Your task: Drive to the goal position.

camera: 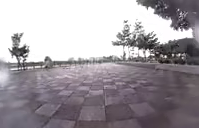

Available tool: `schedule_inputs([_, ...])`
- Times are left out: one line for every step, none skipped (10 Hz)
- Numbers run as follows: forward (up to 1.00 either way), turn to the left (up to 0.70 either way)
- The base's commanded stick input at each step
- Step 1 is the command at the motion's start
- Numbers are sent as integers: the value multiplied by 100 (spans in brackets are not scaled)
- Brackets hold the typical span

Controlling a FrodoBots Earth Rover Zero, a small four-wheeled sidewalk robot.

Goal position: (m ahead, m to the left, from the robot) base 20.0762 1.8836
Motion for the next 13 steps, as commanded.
schedule_inputs([100,0])
schedule_inputs([100,0])
schedule_inputs([100,0])
schedule_inputs([100,0])
schedule_inputs([100,0])
schedule_inputs([100,0])
schedule_inputs([100,0])
schedule_inputs([100,0])
schedule_inputs([100,0])
schedule_inputs([100,0])
schedule_inputs([100,0])
schedule_inputs([100,0])
schedule_inputs([100,0])
